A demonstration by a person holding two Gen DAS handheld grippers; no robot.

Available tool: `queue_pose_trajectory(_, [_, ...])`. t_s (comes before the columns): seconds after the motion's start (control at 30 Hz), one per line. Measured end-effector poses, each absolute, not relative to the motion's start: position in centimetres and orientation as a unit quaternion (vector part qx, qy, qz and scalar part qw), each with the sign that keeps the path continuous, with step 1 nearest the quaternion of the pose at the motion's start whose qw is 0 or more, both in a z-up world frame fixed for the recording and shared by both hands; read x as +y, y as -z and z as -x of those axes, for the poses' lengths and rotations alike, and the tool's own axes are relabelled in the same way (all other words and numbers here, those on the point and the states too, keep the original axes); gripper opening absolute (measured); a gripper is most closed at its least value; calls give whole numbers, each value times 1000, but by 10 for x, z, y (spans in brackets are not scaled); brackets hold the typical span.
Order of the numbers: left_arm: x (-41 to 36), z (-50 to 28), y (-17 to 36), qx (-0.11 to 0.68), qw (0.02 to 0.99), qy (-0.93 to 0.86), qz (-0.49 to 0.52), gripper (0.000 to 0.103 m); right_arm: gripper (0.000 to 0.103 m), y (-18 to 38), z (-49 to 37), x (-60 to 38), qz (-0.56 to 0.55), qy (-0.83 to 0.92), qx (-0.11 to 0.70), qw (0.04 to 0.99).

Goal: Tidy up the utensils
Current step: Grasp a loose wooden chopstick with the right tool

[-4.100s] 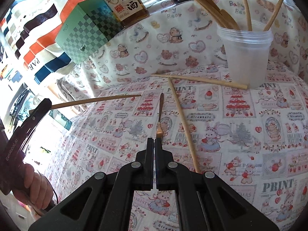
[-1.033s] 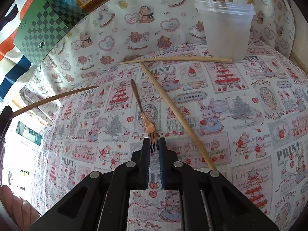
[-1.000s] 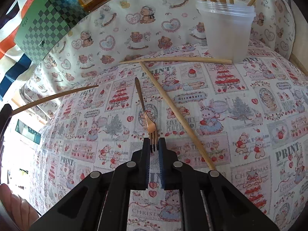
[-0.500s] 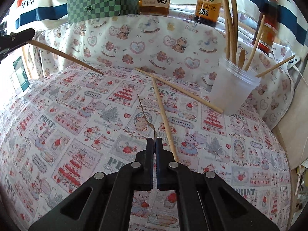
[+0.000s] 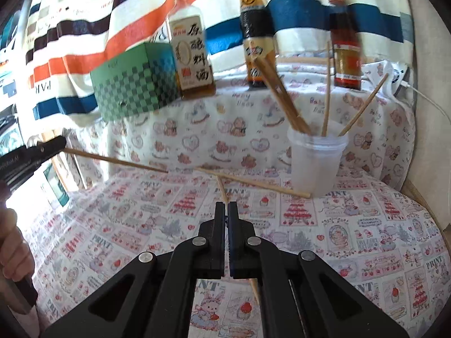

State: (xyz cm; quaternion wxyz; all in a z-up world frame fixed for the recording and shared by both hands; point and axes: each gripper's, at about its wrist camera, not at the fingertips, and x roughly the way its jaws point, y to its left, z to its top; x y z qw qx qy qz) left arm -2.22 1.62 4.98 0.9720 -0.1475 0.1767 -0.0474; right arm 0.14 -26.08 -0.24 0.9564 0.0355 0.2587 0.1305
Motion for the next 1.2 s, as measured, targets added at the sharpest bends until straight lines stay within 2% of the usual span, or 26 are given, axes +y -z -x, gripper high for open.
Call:
queue_pose_trajectory(0.23, [-7, 32, -58, 159, 980, 55, 103, 6, 2, -25, -5, -292, -104, -133, 253, 953])
queue_pose_trajectory(0.5, [-41, 22, -91, 168, 979, 74, 87, 6, 1, -73, -4, -300, -57, -133, 232, 962])
queue_pose_trajectory(0.7, [-59, 28, -115, 156, 982, 81, 70, 6, 1, -67, -13, -323, -82, -184, 286, 937])
queue_pose_trajectory(0.73, [-60, 29, -115, 155, 982, 80, 67, 6, 4, -60, -16, -326, -81, -186, 301, 932])
queue_pose_trajectory(0.8, [-62, 31, -114, 153, 984, 72, 61, 6, 18, -43, -22, -329, -71, -164, 320, 930])
queue_pose_trajectory(0.83, [-63, 31, -113, 149, 985, 67, 57, 6, 28, -34, -25, -330, -68, -161, 333, 927])
queue_pose_trajectory(1.0, [-60, 29, -99, 144, 986, 53, 68, 6, 30, 8, -44, -322, -50, -161, 404, 899])
queue_pose_trajectory(1.07, [-55, 26, -90, 146, 984, 57, 80, 6, 35, 22, -49, -307, -12, -187, 442, 877])
queue_pose_trajectory(1.2, [-40, 13, -67, 168, 978, 57, 114, 6, 35, 34, -49, -282, 7, -221, 462, 859])
